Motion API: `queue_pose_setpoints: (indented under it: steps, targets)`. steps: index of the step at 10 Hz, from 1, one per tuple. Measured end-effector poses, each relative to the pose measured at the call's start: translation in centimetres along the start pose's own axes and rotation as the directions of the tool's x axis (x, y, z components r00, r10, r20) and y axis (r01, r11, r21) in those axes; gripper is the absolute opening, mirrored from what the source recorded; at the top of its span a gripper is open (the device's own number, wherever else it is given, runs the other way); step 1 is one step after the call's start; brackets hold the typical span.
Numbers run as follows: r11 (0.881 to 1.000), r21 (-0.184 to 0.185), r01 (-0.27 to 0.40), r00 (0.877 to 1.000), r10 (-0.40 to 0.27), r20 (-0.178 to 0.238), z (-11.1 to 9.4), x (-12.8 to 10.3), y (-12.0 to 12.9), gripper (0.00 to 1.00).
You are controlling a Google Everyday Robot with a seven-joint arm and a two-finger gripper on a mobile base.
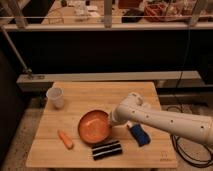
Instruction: Drag the ceramic bowl in a circle
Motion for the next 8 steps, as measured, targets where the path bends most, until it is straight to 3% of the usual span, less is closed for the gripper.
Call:
queue_pose_setpoints:
  steps: [5, 8]
  targets:
    - [0.997, 0.045, -0.057, 0.997, 0.059, -0.044, 1.9, 11.4, -1.5, 0.00]
    - [0.992, 0.057, -0.116, 0.991, 0.119, -0.056, 2.3, 16.0, -0.7, 0.00]
